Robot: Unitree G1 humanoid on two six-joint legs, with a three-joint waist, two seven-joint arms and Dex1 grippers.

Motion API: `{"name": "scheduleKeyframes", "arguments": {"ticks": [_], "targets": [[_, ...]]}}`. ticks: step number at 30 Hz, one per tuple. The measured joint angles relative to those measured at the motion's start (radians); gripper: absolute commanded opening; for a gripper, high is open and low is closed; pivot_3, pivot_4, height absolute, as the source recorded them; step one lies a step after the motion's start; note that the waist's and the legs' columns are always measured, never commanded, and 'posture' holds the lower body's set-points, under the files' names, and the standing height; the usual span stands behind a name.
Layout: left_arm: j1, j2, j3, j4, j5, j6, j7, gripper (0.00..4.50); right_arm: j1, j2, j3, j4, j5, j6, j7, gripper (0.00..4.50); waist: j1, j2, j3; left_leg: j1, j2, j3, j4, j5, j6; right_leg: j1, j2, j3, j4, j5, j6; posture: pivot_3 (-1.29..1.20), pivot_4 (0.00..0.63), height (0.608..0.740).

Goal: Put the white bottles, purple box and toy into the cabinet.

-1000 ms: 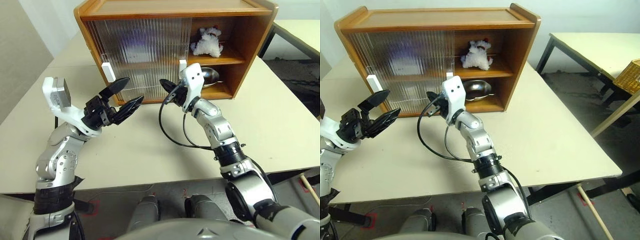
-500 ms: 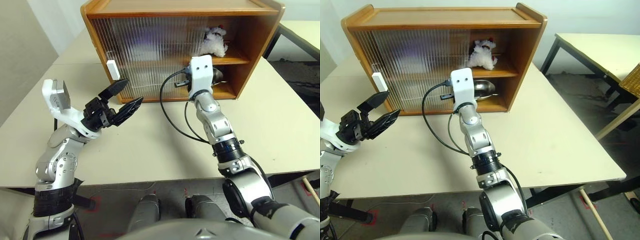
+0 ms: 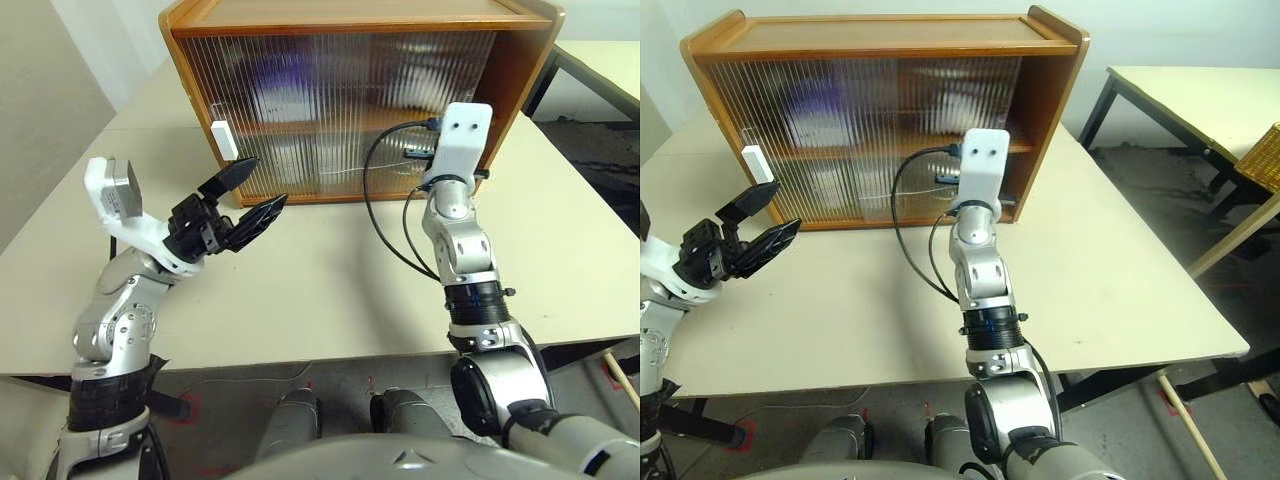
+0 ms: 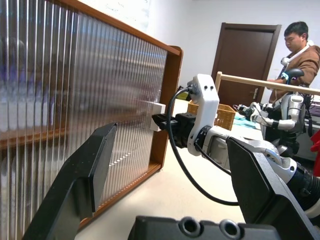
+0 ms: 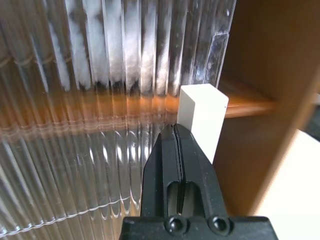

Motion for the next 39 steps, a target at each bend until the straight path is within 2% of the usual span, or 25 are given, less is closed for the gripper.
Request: {"name": "scheduleKeyframes", "arguments": {"ticks": [8, 32, 36, 39], "targets": [[-0.005, 0.000, -0.001, 0.003, 0.000, 0.000, -0.004, 4.50, -0.018, -0.048, -0.034, 0.075, -0.062, 0.006, -0.106, 0.03, -0.004, 0.000, 0.000, 0.000, 0.000, 0.000, 0.000, 0.001, 0.002, 0.000, 0.000, 0.001, 0.000, -0.001, 0.001, -0.01, 0.057, 0.740], [-0.048, 0.000, -0.005, 0.051, 0.005, 0.000, -0.033, 4.50, -0.032, -0.055, -0.034, 0.124, -0.094, -0.060, -0.143, 0.03, -0.012, 0.000, -0.001, -0.001, 0.000, 0.000, -0.001, 0.007, 0.011, 0.000, 0.000, 0.000, 0.000, 0.004, 0.005, -0.04, 0.023, 0.740], [-0.049, -0.003, -0.017, 0.056, 0.006, -0.001, -0.036, 4.50, -0.030, -0.059, -0.030, 0.121, -0.095, -0.072, -0.126, 0.03, -0.012, 0.000, -0.001, -0.001, 0.000, 0.001, 0.000, 0.007, 0.012, 0.000, 0.000, 0.000, 0.000, 0.005, 0.005, -0.03, 0.021, 0.740], [-0.050, -0.004, -0.017, 0.057, 0.006, -0.007, -0.036, 4.50, 0.003, -0.077, -0.014, 0.066, -0.083, -0.082, -0.043, 0.03, -0.016, 0.000, -0.001, -0.001, 0.000, 0.001, 0.000, 0.007, 0.012, 0.000, 0.000, 0.000, 0.000, 0.006, 0.006, -0.03, 0.022, 0.740]]}}
